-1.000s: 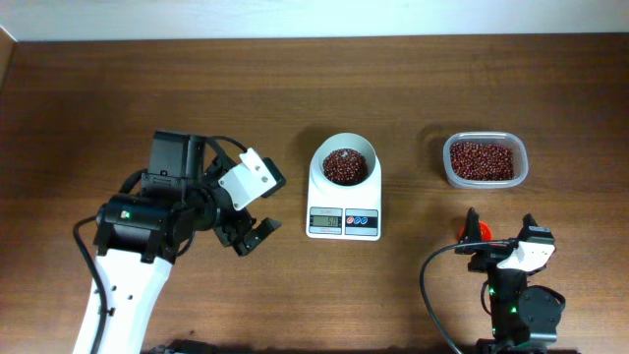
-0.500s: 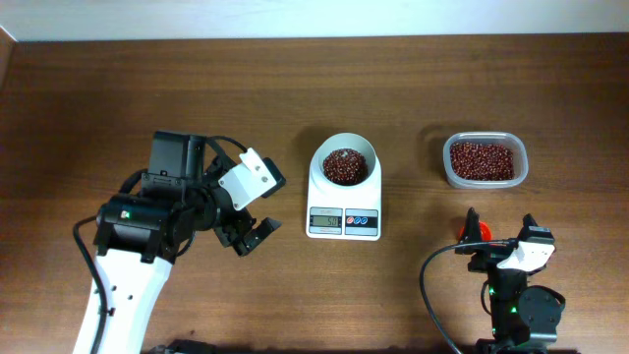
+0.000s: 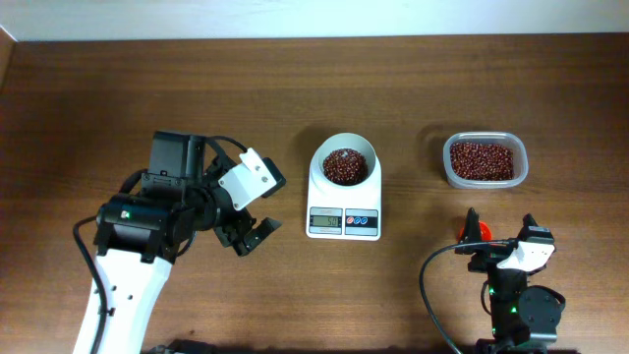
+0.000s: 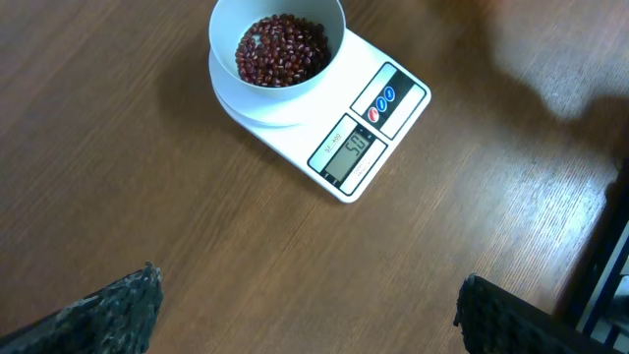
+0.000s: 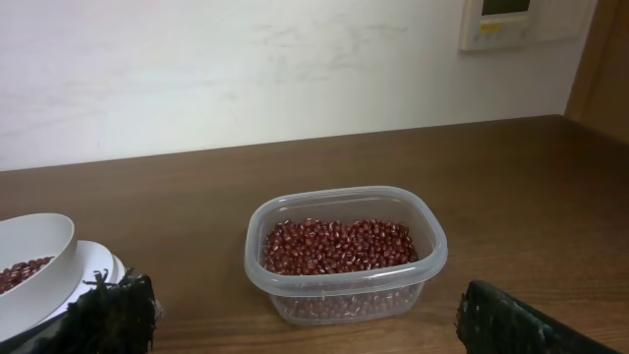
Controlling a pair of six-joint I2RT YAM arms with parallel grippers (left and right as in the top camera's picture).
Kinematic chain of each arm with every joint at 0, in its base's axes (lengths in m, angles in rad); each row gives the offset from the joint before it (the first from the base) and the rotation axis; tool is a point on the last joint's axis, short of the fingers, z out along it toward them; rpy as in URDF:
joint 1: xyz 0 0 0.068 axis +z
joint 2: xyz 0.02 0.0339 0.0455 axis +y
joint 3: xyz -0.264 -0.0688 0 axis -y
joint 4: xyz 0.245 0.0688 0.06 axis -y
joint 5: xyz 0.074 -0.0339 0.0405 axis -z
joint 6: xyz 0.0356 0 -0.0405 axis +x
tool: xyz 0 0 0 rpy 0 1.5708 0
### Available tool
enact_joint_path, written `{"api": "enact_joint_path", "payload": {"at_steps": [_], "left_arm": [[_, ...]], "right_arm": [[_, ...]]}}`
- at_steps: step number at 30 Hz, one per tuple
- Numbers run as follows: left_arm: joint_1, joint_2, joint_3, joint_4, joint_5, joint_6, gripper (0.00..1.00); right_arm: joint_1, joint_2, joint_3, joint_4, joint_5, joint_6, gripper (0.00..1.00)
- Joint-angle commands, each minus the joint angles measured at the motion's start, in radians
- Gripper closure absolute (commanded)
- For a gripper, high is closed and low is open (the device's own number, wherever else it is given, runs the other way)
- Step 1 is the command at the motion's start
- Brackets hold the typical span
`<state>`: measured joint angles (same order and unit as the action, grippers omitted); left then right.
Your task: Scoop and weigh 50g on scale
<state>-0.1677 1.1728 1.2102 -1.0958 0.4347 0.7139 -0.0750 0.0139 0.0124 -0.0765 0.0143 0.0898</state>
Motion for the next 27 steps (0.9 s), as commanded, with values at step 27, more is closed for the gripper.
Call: {"api": "enact_joint_path", "payload": {"at_steps": [27], "left_arm": [[0.021,-0.141,0.015,0.247,0.033,-0.018,0.01]], "right_arm": [[-0.004,-0.010,-0.007,-0.006,-0.002,-0.008,0.01]]}}
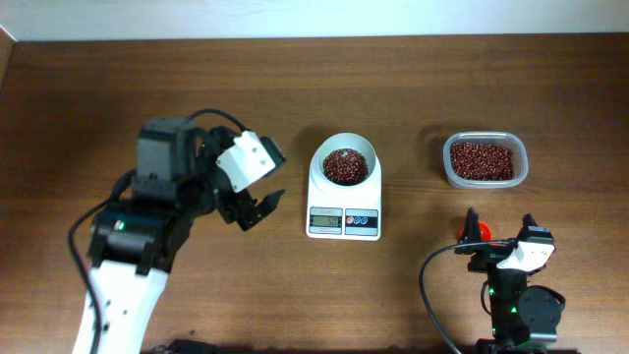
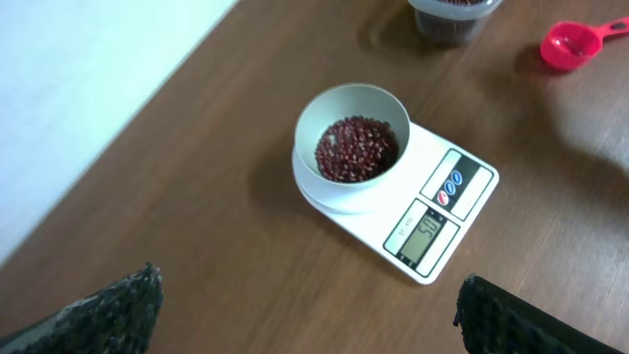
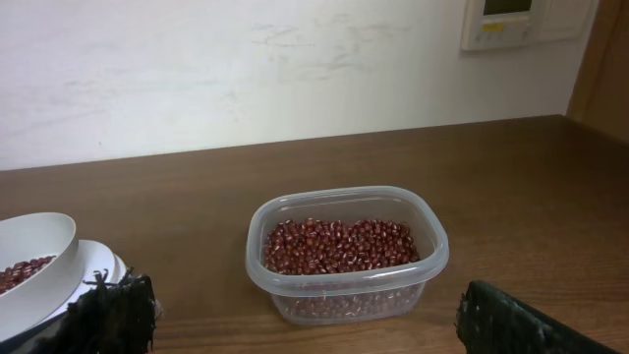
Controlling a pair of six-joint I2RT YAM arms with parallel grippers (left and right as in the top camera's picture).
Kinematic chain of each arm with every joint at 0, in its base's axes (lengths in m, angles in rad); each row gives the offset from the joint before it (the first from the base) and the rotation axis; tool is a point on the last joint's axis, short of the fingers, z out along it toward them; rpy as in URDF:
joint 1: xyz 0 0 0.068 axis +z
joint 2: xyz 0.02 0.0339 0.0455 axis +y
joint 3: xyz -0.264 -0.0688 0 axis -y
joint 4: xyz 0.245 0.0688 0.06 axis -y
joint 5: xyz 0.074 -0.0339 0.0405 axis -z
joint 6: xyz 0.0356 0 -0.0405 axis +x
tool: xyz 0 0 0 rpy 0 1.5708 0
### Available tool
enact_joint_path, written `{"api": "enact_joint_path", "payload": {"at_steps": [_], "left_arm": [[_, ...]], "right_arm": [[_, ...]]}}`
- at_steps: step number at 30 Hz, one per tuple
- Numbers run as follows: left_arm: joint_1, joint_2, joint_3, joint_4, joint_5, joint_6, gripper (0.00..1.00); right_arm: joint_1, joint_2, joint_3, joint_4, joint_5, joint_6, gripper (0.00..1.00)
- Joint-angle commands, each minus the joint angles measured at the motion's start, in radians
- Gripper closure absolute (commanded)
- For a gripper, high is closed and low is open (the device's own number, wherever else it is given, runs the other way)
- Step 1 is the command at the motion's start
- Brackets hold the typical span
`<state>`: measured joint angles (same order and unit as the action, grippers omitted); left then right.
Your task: Scoop and weigh 50g on scale
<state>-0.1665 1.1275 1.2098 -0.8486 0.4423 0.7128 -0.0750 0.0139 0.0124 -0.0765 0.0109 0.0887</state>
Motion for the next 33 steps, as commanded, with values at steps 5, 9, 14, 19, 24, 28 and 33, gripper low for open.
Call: {"api": "enact_joint_path", "payload": {"at_steps": [5,9,14,19,24,28,33], "left_arm": [[0.072,-0.251,0.015,-0.029,0.021,-0.019,0.01],[0.123,-0.352,0.015,-0.090,0.022,-0.023,0.01],[0.138,-0.395,0.015,-0.159,0.018,-0.046,0.01],[0.137,-0.394,0.015,-0.206,0.034,-0.047,0.01],[0.137,-0.411,0.015,-0.209,0.083,-0.047,0.01],[0.137,-0.489,0.015,-0.211,0.129,-0.047,0.01],[0.137,-0.627,0.015,-0.269,0.131,-0.103,0.01]], "right_arm": [[-0.004,-0.011,-0.007,-0.006,0.001,-0.006,0.01],[-0.004,-0.011,-0.007,-0.006,0.001,-0.007,0.01],[-0.004,-0.011,-0.007,-0.006,0.001,-0.006,0.02],[-0.004,-0.010,-0.007,-0.006,0.001,-0.006,0.01],[-0.004,-0.010,-0.007,-0.006,0.001,-0.006,0.01],[-0.004,-0.011,-0.007,-0.006,0.001,-0.006,0.01],[-0.004,-0.011,-0.007,-0.006,0.001,-0.006,0.01]]}}
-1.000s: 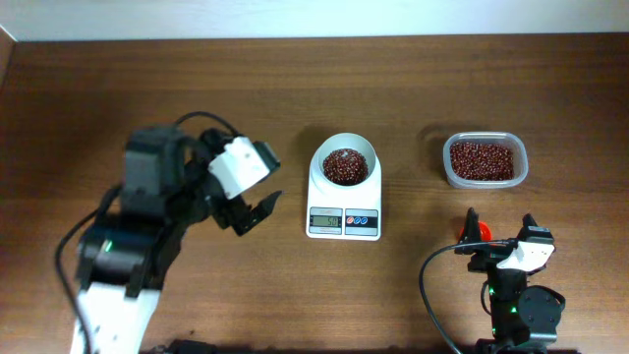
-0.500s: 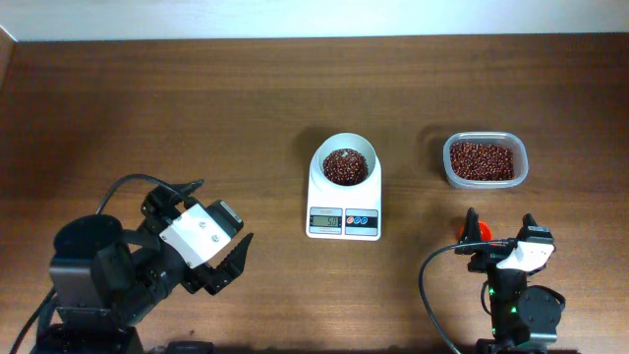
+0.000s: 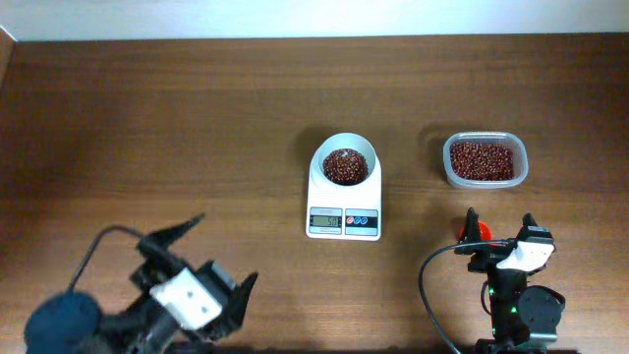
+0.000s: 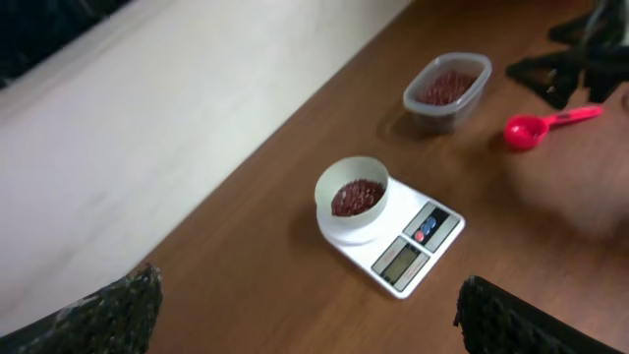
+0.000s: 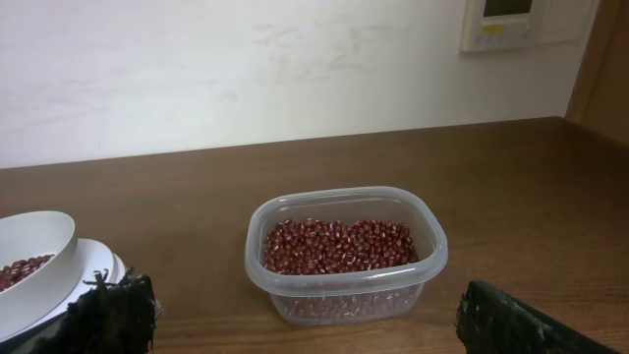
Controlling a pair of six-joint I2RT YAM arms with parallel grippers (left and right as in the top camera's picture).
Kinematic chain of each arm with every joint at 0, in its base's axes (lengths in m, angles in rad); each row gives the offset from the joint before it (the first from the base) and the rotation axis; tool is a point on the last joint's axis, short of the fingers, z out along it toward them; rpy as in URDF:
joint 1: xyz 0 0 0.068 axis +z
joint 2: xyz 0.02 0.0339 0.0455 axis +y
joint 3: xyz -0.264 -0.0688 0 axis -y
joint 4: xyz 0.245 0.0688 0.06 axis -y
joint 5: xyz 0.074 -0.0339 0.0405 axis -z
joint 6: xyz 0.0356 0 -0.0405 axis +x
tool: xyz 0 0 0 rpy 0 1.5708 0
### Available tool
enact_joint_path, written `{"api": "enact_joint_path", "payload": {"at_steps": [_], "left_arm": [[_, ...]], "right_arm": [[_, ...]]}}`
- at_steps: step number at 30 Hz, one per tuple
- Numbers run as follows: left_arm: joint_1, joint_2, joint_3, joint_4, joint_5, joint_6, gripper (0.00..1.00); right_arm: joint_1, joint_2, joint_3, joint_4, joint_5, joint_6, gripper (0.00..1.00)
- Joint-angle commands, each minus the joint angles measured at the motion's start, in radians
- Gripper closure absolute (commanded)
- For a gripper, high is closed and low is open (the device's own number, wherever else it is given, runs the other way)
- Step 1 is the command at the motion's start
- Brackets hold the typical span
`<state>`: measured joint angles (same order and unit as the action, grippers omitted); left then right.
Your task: Scoop and weigh 50g on scale
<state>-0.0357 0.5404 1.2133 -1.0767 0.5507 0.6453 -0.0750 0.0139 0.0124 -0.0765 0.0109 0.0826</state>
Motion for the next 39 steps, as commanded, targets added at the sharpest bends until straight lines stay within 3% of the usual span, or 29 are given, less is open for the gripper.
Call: {"api": "enact_joint_path", "payload": {"at_steps": [1,4,13,15,18,21,25,28,31,36,39], "left_arm": [[0.006,-0.047,0.011,-0.074,0.022,-0.036,0.01],[0.006,-0.048,0.011,-0.193,0.017,-0.035,0.01],[0.007,-0.068,-0.007,-0.155,-0.081,-0.036,0.01],[0.007,-0.118,-0.073,-0.084,-0.142,-0.054,0.01],[0.028,-0.249,-0.279,0.107,-0.253,-0.215,0.01],[0.077,-0.367,-0.504,0.278,-0.256,-0.332,0.01],[0.082,-0.489,-0.741,0.438,-0.275,-0.355,0.01],[0.082,-0.535,-0.921,0.644,-0.377,-0.452,0.01],[0.082,-0.535,-1.025,0.786,-0.412,-0.452,0.01],[0.082,-0.536,-1.122,0.858,-0.515,-0.489,0.01],[0.082,-0.536,-1.193,0.977,-0.518,-0.503,0.01]], "right_arm": [[-0.004,-0.011,-0.007,-0.006,0.001,-0.001,0.01],[-0.004,-0.011,-0.007,-0.006,0.001,0.000,0.01],[-0.004,-0.010,-0.007,-0.006,0.001,0.000,0.01],[-0.004,-0.010,-0.007,-0.006,0.001,0.000,0.01],[-0.004,-0.010,-0.007,-0.006,0.001,0.000,0.01],[-0.004,-0.010,-0.007,-0.006,0.001,0.000,0.01],[-0.004,-0.010,-0.007,-0.006,0.001,0.000,0.01],[-0.004,-0.011,-0.007,-0.006,0.001,-0.001,0.01],[-0.004,-0.010,-0.007,-0.006,0.001,0.000,0.01],[-0.004,-0.010,-0.007,-0.006,0.001,0.000,0.01],[-0.004,-0.010,-0.007,-0.006,0.001,-0.001,0.01]]}}
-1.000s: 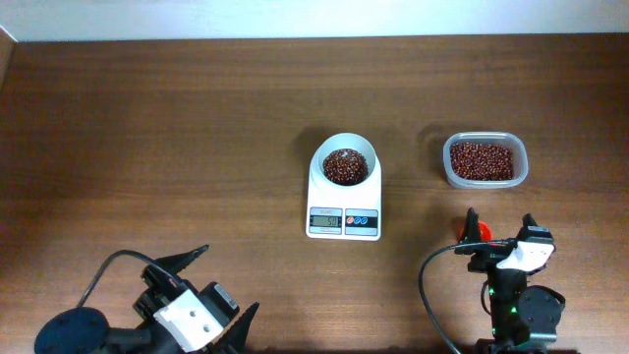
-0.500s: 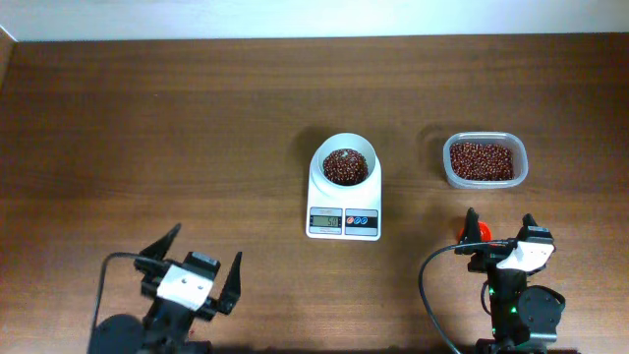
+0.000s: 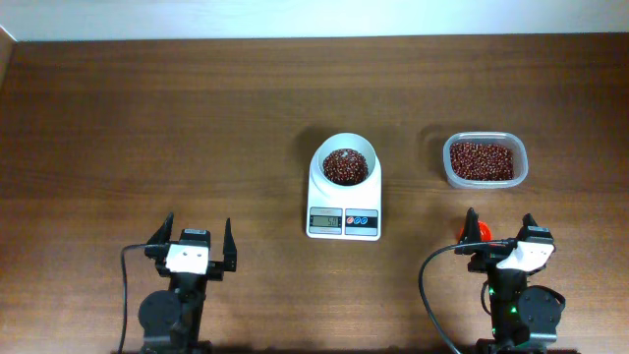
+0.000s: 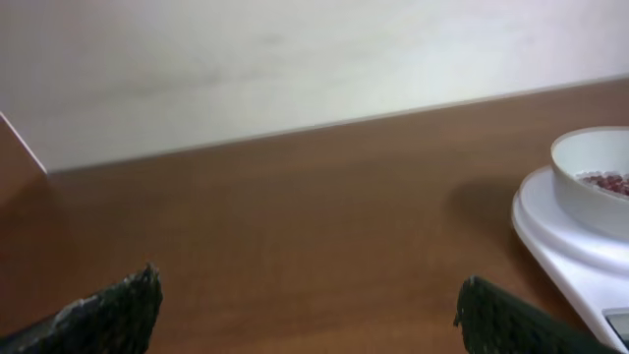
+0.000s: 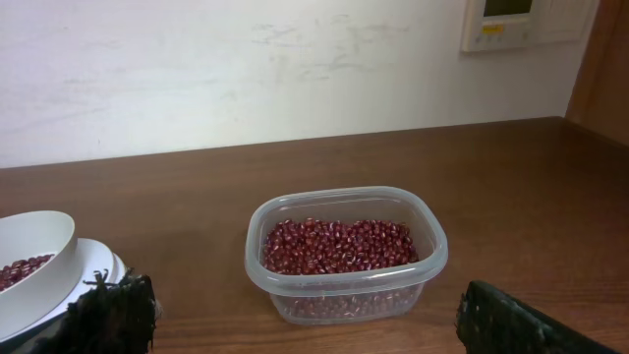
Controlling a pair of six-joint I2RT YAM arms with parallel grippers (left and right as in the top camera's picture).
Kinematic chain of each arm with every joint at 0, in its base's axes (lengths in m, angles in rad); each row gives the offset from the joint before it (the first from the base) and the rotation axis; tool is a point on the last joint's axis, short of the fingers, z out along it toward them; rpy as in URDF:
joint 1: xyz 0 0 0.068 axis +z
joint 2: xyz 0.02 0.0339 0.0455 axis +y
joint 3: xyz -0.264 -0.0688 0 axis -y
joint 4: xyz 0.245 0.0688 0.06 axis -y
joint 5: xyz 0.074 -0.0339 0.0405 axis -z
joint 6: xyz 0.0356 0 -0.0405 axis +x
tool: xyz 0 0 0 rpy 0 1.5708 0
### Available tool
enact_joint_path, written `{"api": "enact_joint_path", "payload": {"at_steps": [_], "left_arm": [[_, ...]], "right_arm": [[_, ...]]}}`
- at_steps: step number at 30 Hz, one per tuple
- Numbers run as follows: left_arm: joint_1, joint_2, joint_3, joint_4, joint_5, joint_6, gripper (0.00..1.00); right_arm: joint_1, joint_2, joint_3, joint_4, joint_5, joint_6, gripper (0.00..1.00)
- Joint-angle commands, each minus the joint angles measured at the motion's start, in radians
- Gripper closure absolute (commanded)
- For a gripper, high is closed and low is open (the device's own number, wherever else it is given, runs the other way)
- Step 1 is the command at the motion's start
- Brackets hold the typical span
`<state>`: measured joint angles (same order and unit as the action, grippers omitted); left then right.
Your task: Scoop and weigh 50g on scale
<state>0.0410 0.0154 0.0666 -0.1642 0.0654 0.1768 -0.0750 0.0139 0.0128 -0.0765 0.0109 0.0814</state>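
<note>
A white scale [image 3: 344,208] stands mid-table, and on it a white bowl [image 3: 344,163] holds red beans. A clear tub of red beans [image 3: 484,160] sits to the right, also in the right wrist view as tub [image 5: 346,252]. A red scoop [image 3: 477,230] lies by my right gripper [image 3: 501,229], mostly hidden behind it. My left gripper [image 3: 193,236] rests low at the front left, open and empty. My right gripper is open and empty at the front right. The bowl's rim [image 4: 592,177] shows in the left wrist view.
A pale wall [image 5: 246,69] runs behind the table's far edge, with a white wall panel [image 5: 506,20] on it. Both arm bases [image 3: 175,315] stand at the front edge with black cables beside them.
My left arm has folded from a raised pose at the front left down to its rest pose, gripper now level and facing the far wall. The right arm has not moved.
My left gripper hung open just left of the scale, looking down on the bowl and display. Then it stood higher and farther back. Then the arm was withdrawn to the front left corner, and now it sits folded at rest. The right arm stayed parked throughout.
</note>
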Motion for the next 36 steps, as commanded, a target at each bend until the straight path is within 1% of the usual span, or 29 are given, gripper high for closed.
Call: {"api": "enact_joint_path", "payload": {"at_steps": [1,3,34,36], "left_arm": [[0.006,-0.011,-0.059,0.087,-0.039,-0.049,0.01],[0.006,-0.011,-0.059,0.082,-0.091,-0.105,0.01],[0.008,-0.010,-0.058,0.083,-0.089,-0.113,0.01],[0.008,-0.010,-0.058,0.083,-0.091,-0.138,0.01]], "right_arm": [[-0.004,-0.010,-0.007,-0.006,0.001,0.001,0.01],[-0.004,-0.010,-0.007,-0.006,0.001,0.001,0.01],[-0.004,-0.010,-0.007,-0.006,0.001,0.000,0.01],[-0.004,-0.010,-0.007,-0.006,0.001,0.001,0.01]]}}
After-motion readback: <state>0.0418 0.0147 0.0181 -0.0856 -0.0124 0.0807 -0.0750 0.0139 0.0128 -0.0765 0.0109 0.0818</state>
